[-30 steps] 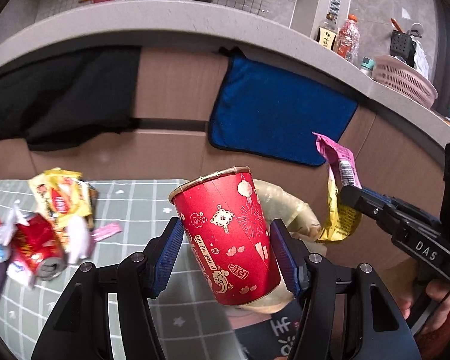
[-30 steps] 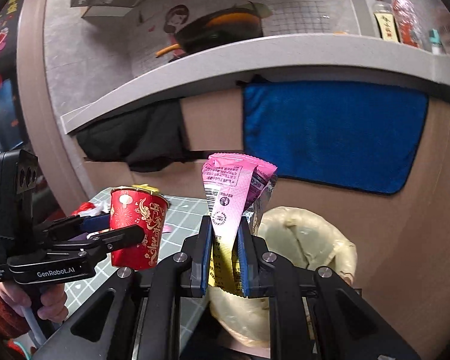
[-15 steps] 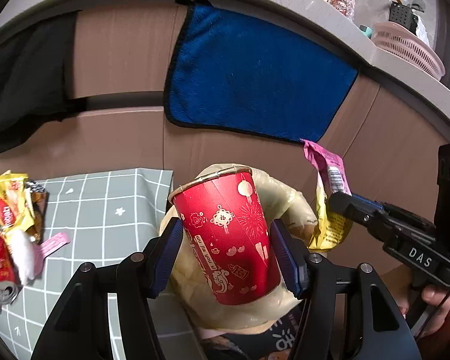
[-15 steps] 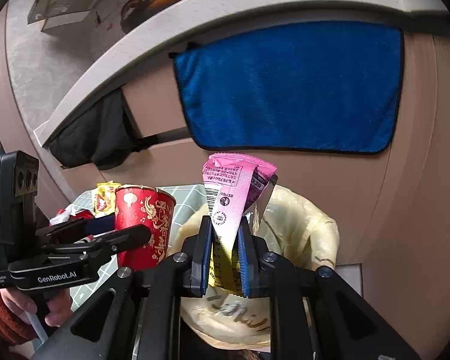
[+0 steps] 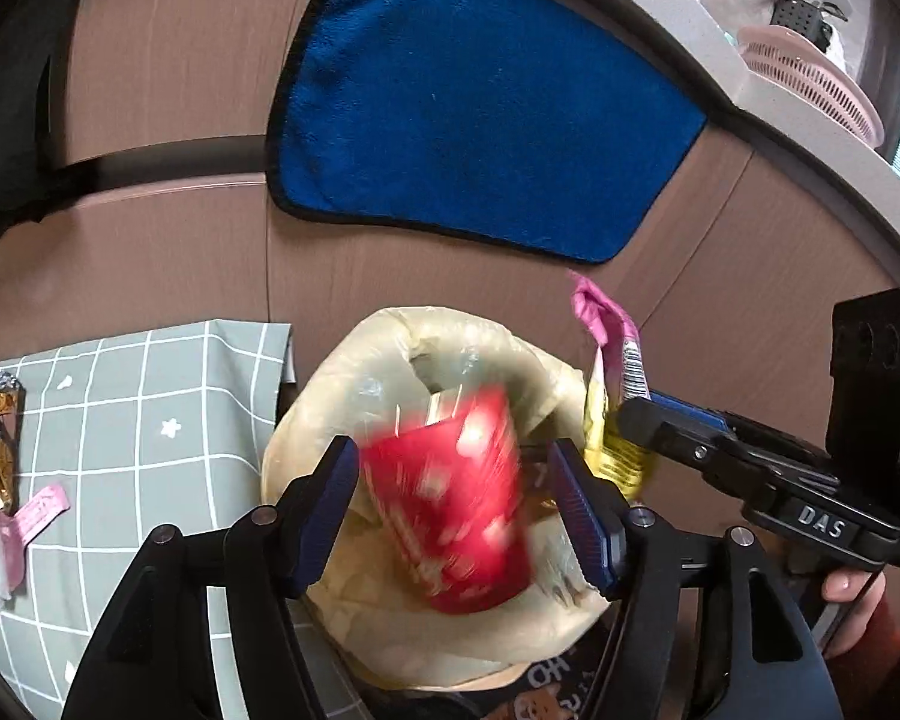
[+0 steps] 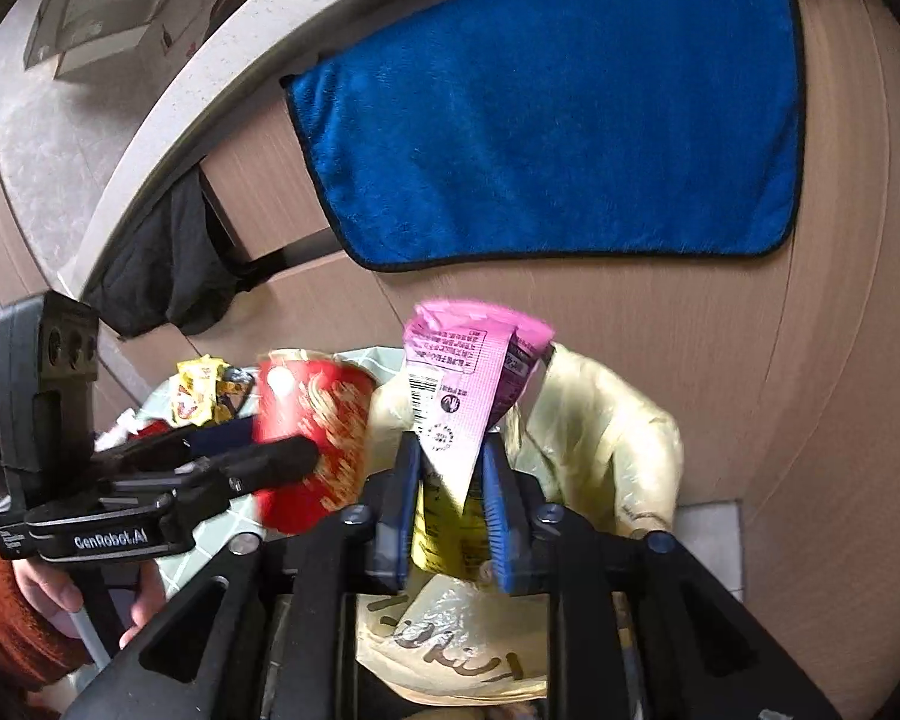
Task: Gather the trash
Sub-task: 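Open both grippers to drop the cup and wrapper into the bin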
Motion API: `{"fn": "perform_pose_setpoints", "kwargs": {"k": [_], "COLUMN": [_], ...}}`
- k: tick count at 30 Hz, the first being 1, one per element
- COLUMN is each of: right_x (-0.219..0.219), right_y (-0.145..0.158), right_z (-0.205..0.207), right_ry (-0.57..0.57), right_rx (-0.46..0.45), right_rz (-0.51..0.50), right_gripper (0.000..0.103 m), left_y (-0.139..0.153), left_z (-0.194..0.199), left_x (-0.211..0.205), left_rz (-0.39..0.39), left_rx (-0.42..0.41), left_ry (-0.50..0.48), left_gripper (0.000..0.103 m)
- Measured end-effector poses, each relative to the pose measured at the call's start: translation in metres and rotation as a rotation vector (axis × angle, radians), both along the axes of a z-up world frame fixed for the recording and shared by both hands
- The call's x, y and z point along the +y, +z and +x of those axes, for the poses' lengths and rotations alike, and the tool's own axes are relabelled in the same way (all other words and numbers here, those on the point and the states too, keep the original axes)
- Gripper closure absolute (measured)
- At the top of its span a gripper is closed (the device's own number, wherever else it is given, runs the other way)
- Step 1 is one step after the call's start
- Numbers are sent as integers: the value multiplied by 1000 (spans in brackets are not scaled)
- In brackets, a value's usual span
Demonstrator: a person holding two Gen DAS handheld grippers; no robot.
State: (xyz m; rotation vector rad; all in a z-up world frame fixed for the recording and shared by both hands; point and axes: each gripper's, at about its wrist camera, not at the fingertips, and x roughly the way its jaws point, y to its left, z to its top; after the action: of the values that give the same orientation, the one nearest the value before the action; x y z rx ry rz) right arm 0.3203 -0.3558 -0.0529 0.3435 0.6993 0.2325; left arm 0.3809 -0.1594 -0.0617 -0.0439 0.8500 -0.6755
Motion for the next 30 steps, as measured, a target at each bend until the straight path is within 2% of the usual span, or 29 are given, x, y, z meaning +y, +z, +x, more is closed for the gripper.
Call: {"fn": "perform_pose_setpoints", "kwargs": {"k": [3,8,13,16,23,26,30], "right_x": [-3,-1,15,33,101,137,177], "right_y": [-2,5,24,50,119,146,176], "right_z": [-1,-5,-16,-25,-51,-62,-74], "right_ry": [-23,-37,-35,-7,78,116,151], "right_rx": [-2,-5,-31,-83,-225,-268,-333], "right_rz": [12,0,-75,-95,-118,-147,-183], "right_gripper": [61,59,59,59,59,59,59], "left_y": [3,18,39,59,127,155,176], "left_z": [4,-1,-22,-42,-99,-128,-152], "left_x": [6,34,76,112,198,241,302], "left_rz": [6,15,26,30,-29,-16,13], "left_rx": [-2,-37,-112,-166,-272,-342,-405], "left_ry": [47,131,221,287,405,476,591], "left_gripper": [37,38,38,38,38,38,38]}}
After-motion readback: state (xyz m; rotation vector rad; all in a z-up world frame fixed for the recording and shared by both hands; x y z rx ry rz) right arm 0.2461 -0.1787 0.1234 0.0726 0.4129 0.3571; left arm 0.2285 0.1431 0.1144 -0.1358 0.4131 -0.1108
